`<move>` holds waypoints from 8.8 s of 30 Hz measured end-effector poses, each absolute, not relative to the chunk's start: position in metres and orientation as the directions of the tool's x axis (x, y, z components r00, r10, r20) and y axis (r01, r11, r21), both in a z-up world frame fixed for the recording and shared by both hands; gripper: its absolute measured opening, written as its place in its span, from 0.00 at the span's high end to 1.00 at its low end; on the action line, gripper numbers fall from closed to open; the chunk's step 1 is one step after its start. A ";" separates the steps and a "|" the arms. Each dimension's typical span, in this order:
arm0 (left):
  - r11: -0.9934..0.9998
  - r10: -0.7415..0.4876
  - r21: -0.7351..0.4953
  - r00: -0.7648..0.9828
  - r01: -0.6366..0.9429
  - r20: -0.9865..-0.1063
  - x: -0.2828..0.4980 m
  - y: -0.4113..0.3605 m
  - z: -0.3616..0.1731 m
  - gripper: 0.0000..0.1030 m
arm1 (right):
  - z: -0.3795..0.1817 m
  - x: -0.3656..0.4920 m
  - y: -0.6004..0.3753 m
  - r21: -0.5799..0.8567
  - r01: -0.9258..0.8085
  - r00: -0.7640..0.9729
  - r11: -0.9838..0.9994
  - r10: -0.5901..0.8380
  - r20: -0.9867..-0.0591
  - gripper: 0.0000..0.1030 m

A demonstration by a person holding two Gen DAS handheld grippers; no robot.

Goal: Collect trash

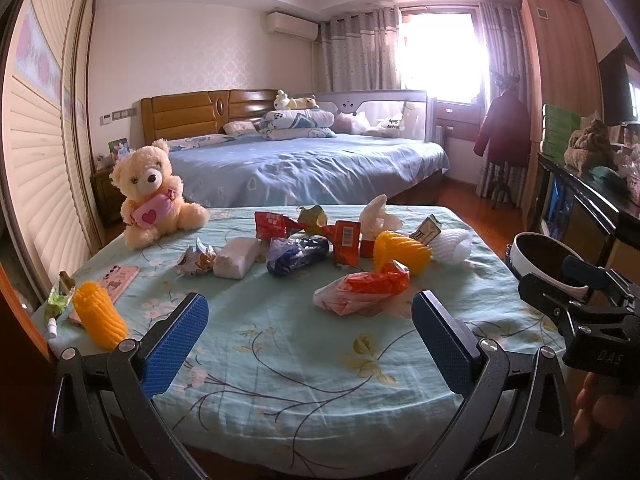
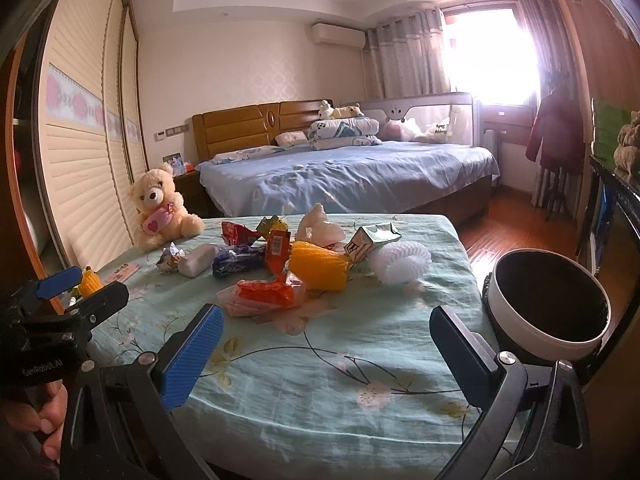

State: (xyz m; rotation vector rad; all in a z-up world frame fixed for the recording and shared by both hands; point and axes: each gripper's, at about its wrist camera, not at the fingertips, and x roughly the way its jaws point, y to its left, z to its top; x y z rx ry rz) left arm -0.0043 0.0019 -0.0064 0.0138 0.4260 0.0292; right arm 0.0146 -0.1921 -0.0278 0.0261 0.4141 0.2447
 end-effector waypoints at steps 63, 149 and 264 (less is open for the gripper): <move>0.997 -0.079 -0.063 0.812 0.052 -0.578 0.062 0.023 -0.051 0.12 | -0.050 0.068 -0.190 0.131 -0.249 0.807 0.960 0.280 -0.520 0.01; 0.815 -0.444 -0.056 0.559 0.577 -0.700 0.136 -0.187 -0.048 0.96 | -0.044 0.062 -0.374 0.284 0.039 0.789 0.958 0.145 -0.597 0.94; 0.996 -0.083 -0.053 0.658 0.066 -0.749 0.255 -0.027 -0.090 0.73 | -0.096 0.226 -0.266 0.307 -0.136 0.671 0.942 0.315 -0.671 0.73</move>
